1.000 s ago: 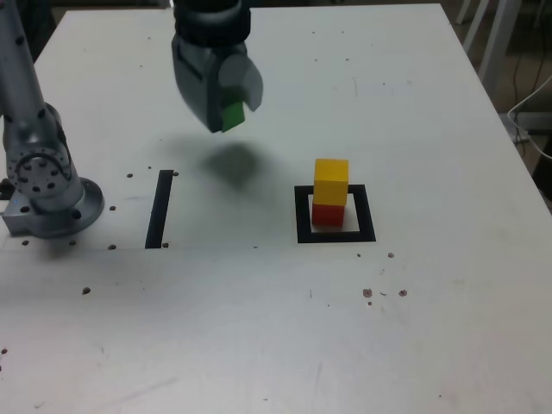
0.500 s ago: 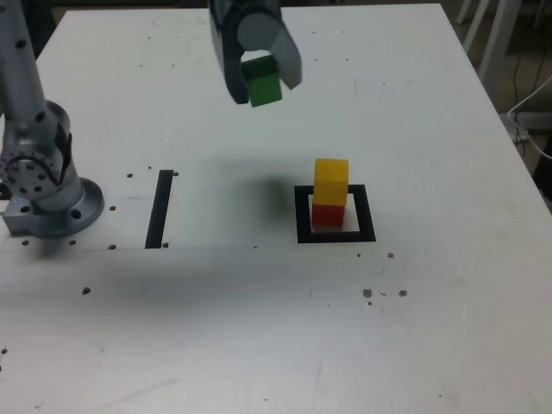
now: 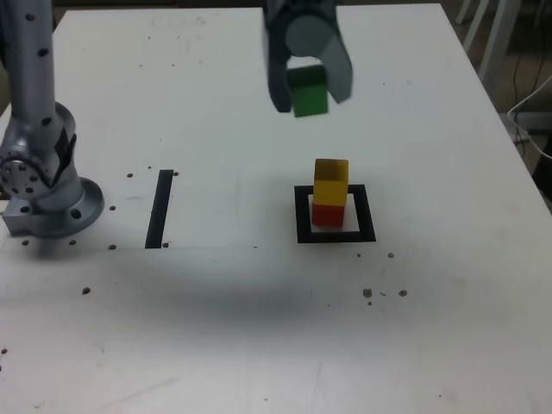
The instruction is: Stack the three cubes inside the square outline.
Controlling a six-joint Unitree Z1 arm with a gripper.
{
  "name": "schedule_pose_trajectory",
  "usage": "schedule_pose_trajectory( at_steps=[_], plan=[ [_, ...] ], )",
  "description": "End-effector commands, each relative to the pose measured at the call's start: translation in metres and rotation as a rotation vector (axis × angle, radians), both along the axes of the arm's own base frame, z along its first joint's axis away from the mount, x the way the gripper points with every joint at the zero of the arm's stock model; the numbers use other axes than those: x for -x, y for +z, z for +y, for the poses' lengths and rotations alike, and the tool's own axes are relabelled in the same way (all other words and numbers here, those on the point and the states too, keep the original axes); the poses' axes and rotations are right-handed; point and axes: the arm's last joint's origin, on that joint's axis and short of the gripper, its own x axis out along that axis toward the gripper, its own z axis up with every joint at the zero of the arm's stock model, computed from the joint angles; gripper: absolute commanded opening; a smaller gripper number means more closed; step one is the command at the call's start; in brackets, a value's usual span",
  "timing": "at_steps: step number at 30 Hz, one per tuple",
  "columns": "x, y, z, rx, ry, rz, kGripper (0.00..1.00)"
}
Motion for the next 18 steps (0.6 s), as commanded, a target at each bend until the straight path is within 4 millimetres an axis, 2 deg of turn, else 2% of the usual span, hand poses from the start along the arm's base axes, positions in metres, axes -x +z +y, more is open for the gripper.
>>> schedule_pose_trajectory(
  at_steps=[1, 18],
  plan=[
    [-0.004, -0.003, -0.004, 0.006, -0.012, 0.006, 0.00],
    [-0.004, -0.018, -0.028, 0.018, -0.076, 0.059, 0.00]
  ],
)
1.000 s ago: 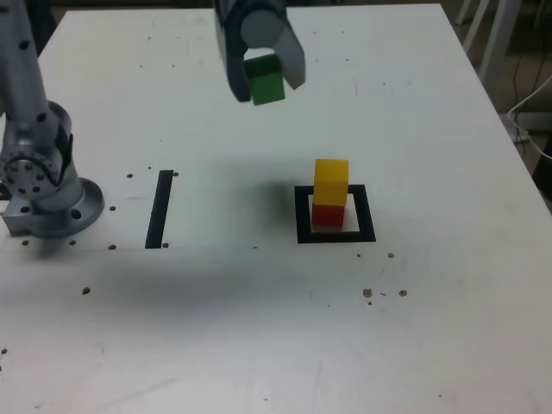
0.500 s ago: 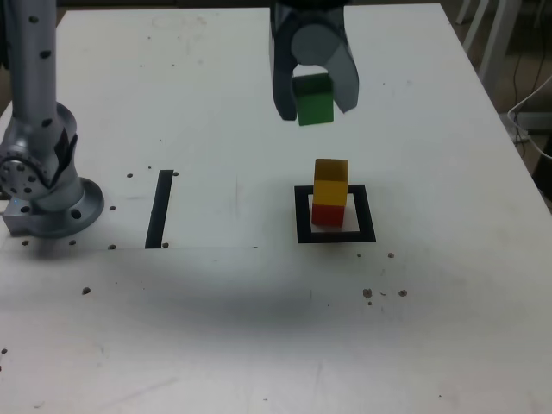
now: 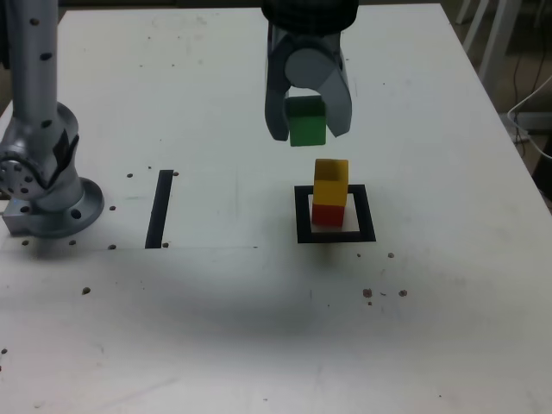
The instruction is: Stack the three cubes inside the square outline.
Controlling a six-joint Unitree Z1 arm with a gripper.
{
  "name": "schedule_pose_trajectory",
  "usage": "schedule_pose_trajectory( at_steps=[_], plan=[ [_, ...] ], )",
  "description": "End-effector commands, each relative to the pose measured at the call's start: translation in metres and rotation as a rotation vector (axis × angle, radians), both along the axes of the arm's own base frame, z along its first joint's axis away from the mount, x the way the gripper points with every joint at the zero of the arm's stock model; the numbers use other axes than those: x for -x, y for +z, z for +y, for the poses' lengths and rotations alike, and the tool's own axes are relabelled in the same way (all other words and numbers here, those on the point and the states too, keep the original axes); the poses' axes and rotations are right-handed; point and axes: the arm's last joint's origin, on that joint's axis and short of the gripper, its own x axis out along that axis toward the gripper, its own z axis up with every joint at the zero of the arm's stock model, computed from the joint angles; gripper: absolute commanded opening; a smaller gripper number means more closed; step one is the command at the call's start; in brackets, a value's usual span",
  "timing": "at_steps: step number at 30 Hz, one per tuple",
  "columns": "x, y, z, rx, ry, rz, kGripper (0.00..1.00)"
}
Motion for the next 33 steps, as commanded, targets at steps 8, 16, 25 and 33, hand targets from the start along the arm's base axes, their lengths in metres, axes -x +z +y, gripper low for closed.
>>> schedule_pose_trajectory(
  at_steps=[8, 16, 25, 33],
  plan=[
    [-0.011, -0.009, -0.019, -0.006, -0.012, 0.007, 0.00],
    [-0.019, -0.014, -0.022, -0.005, -0.010, 0.009, 0.00],
    [-0.023, -0.017, -0.022, -0.011, -0.001, 0.002, 0.00],
    [-0.023, -0.022, -0.021, -0.012, 0.003, 0.013, 0.01]
  ],
)
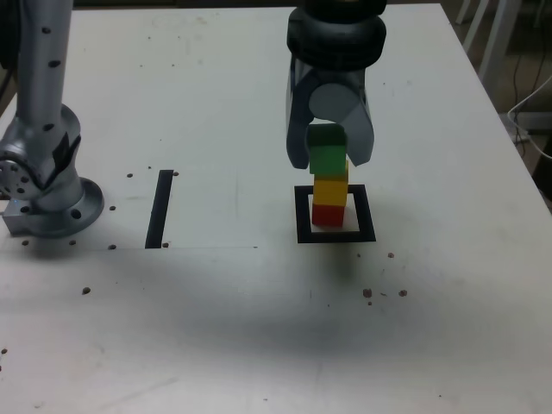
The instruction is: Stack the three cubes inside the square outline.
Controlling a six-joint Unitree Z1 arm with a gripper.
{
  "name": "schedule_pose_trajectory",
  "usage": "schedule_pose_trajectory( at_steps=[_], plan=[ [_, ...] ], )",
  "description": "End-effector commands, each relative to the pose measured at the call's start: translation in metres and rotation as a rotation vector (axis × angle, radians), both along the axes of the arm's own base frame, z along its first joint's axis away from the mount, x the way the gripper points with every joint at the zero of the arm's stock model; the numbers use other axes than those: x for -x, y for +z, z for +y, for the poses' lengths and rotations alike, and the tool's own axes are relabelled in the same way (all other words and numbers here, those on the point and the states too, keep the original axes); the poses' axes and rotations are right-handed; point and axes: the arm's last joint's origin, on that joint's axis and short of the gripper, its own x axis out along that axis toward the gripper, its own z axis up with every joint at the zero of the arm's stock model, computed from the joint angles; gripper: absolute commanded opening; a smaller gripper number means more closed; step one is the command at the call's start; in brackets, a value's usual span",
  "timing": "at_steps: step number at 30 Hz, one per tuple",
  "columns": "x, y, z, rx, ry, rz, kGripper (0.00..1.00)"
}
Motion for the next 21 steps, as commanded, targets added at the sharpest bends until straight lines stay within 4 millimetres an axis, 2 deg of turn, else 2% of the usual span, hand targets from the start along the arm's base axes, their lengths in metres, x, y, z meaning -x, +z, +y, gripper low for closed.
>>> schedule_pose_trajectory(
  at_steps=[1, 21],
  plan=[
    [-0.0004, -0.0026, 0.0008, -0.002, 0.004, 0.007, 0.01],
    [-0.0095, -0.0099, 0.0069, -0.014, 0.023, -0.008, 0.03]
  ],
)
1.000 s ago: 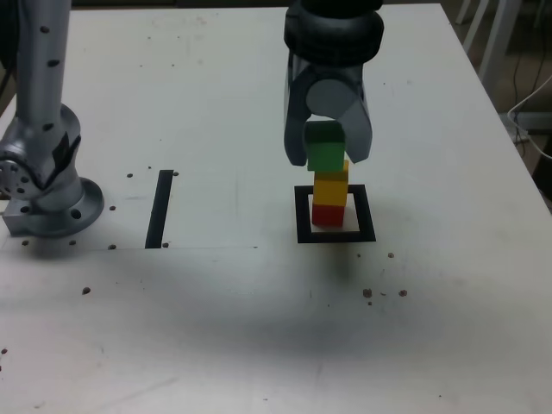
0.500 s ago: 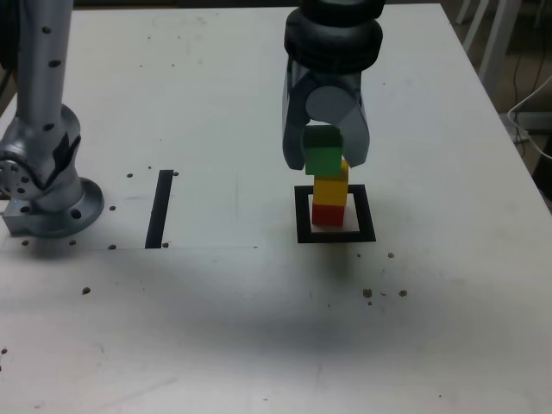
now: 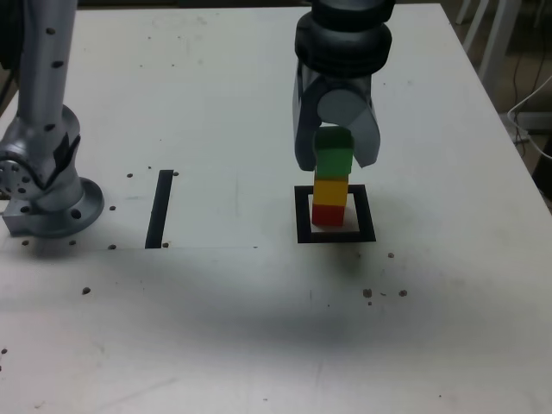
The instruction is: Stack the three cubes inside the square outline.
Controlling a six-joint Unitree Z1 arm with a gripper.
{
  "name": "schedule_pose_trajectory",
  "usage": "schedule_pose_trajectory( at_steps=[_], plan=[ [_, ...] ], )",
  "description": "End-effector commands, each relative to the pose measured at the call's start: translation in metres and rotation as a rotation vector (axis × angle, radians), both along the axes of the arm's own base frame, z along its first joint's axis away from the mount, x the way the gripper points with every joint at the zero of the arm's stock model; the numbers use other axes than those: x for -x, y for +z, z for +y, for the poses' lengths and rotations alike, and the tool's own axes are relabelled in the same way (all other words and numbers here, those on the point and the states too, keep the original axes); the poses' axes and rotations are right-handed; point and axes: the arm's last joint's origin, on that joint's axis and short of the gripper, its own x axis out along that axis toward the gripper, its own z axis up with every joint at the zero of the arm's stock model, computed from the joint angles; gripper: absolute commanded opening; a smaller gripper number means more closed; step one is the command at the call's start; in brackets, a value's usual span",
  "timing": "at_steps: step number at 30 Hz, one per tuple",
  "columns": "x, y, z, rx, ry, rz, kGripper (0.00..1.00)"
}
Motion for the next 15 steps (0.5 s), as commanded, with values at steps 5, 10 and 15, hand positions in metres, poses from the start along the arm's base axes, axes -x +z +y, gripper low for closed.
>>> schedule_pose_trajectory(
  at_steps=[5, 10, 15],
  plan=[
    [-0.0005, -0.0003, 0.0008, 0.002, 0.012, 0.001, 0.06],
    [0.0007, -0.0012, 0.0016, 0.001, 0.019, 0.008, 0.09],
    [0.0026, -0.0019, 0.0030, -0.011, 0.030, 0.017, 0.15]
  ],
)
